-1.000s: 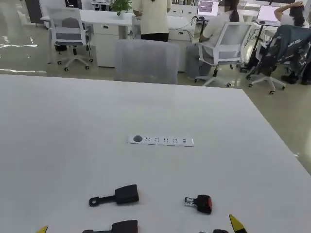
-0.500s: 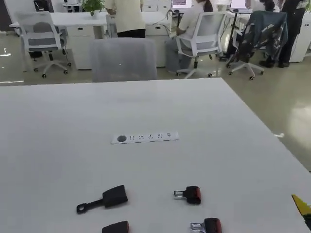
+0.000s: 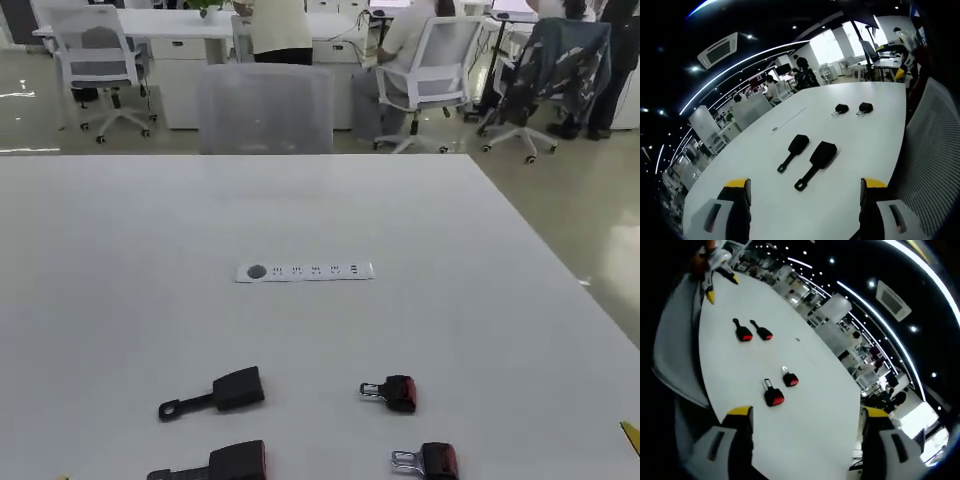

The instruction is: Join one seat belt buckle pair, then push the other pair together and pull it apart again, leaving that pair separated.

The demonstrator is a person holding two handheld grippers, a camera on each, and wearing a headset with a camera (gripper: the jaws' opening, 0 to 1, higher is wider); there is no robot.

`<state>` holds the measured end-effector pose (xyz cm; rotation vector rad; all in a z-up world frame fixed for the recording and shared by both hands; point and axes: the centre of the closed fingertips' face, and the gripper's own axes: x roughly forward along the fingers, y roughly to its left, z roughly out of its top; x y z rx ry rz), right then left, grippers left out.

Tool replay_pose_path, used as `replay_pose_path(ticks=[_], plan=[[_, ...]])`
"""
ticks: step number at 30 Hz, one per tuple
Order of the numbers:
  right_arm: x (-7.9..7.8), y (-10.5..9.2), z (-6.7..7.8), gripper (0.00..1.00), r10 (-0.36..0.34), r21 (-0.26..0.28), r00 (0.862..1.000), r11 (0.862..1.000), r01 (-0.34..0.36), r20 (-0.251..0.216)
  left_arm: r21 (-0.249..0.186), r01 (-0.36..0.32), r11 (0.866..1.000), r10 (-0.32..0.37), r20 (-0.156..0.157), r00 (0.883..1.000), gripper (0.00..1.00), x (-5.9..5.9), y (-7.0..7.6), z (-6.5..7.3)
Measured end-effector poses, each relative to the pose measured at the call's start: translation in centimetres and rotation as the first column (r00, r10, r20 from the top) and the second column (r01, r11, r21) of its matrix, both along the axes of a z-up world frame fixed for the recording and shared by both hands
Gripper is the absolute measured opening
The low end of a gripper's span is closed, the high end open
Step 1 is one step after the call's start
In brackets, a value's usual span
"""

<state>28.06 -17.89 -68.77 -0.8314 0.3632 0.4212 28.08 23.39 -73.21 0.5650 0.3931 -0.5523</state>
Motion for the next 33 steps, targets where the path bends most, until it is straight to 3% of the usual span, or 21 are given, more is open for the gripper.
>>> replay_pose_path(ticks=[3,6,9,11,12,14,15,16,17,19,20,29,33], plan=[[1.2,0.8,-0.2,0.93,-0.021,0.128,0.999,0.991,0.027,-0.048,0.0,-0.003,1.0,0.003,0.0,1.0,0.92,0.1,0.0,0.0],[1.8,1.3,-1.1,0.97,-0.05,0.269,0.987,0.959,0.09,-0.152,0.004,-0.002,1.0,0.002,-0.012,1.0,0.93,0.0,0.0,-0.3],[2.0,1.6,-1.8,0.98,-0.078,0.41,0.964,0.894,0.18,-0.253,0.01,0.001,1.0,-0.001,-0.025,1.0,0.94,-0.1,0.1,-0.8],[2.2,1.6,-2.6,0.98,-0.086,0.469,0.947,0.853,0.231,-0.31,0.009,-0.002,1.0,0.003,-0.023,1.0,0.94,0.0,0.2,-0.7],[2.3,1.7,-2.7,0.98,-0.082,0.492,0.944,0.837,0.239,-0.319,0.005,-0.007,1.0,0.007,-0.021,1.0,0.94,0.0,0.3,-0.6],[2.3,2.3,-2.8,0.97,-0.053,0.569,0.931,0.779,0.265,-0.361,0.006,-0.011,1.0,0.011,-0.018,1.0,0.94,0.1,0.4,-0.6],[2.8,2.2,-2.2,1.0,-0.068,0.605,0.939,0.748,0.272,-0.337,0.008,-0.013,1.0,0.014,-0.022,1.0,0.94,0.1,0.4,-0.6],[2.8,2.5,-1.9,1.0,-0.052,0.618,0.942,0.742,0.258,-0.331,0.005,-0.014,1.0,0.014,-0.025,1.0,0.95,0.2,0.4,-0.7],[2.8,2.6,-1.7,1.0,-0.05,0.623,0.944,0.739,0.256,-0.327,0.003,-0.013,1.0,0.014,-0.024,1.0,0.95,0.2,0.4,-0.6],[2.8,2.7,-1.4,1.0,-0.044,0.603,0.954,0.766,0.224,-0.298,-0.004,-0.013,1.0,0.013,-0.021,1.0,0.95,0.2,0.4,-0.5],[2.6,3.1,-1.5,1.0,-0.012,0.579,0.958,0.794,0.183,-0.287,-0.007,-0.016,1.0,0.016,-0.022,1.0,0.95,0.2,0.5,-0.5],[1.6,3.2,-2.5,1.0,-0.016,0.551,0.959,0.816,0.177,-0.284,0.006,-0.005,1.0,0.005,-0.043,0.999,0.95,-0.1,0.3,-1.1],[1.6,3.0,-3.0,1.0,-0.023,0.549,0.955,0.814,0.189,-0.295,0.012,-0.011,1.0,0.011,-0.042,0.999,0.95,-0.1,0.4,-1.1]])
